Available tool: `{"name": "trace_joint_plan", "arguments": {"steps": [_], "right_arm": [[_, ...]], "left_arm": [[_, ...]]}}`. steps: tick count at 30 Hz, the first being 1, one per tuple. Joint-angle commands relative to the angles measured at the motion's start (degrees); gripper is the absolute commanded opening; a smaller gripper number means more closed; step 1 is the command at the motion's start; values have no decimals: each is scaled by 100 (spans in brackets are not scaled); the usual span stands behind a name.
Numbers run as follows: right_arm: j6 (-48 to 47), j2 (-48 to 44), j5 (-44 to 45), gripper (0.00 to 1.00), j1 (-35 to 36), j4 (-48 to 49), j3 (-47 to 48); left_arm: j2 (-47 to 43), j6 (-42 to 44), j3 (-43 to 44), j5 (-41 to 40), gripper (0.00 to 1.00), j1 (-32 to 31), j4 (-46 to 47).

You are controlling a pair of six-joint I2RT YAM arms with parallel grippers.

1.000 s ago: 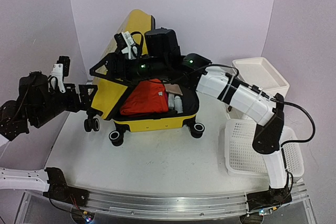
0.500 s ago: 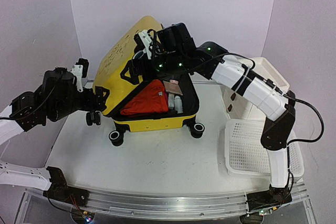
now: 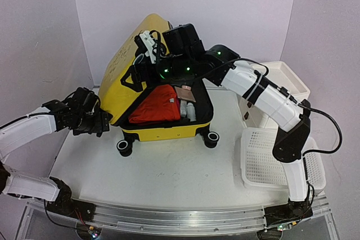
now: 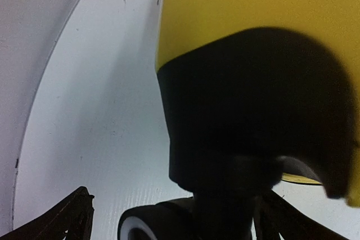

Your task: Open, take out, and arrange the luggage

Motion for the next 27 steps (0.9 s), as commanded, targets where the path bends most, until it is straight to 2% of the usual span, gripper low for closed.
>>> {"name": "trace_joint_plan", "arguments": {"steps": [1,5,8,12,18,27], "right_arm": [[-58,-58,-151,94,21,651,271],[40,-14,-302,94,40,688,257],[47,-69,-336,95,54,692,153],[29,-342,-260,98,57,684,-144],[36,-1310,-99,98,57,662,-1185],[173,-3127,859,98,19,429,-3438]], "left_arm": [[145,127,-72,935,99,536,789],[290,85,-134,1618,80,1271,1110],[163,-58,-375,1968,64,1586,1494],[173,-277,-808,2984,46,2071,1987],[355,-472,-1055,3712,32,2377,2407],[437,-481,-1033,3961,28,2496,2509]]}}
